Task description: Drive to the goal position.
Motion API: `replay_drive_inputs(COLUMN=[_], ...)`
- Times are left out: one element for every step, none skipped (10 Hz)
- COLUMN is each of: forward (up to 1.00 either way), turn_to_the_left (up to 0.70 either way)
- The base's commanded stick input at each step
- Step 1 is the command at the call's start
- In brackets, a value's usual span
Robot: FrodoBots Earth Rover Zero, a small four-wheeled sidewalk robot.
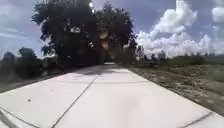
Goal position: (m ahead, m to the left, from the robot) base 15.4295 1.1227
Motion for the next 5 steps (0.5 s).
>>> replay_drive_inputs(forward=[0.85, 0.85, 0.85, 0.85, 0.85], turn_to_the_left=[0.0, 0.0, 0.0, 0.0, 0.0])
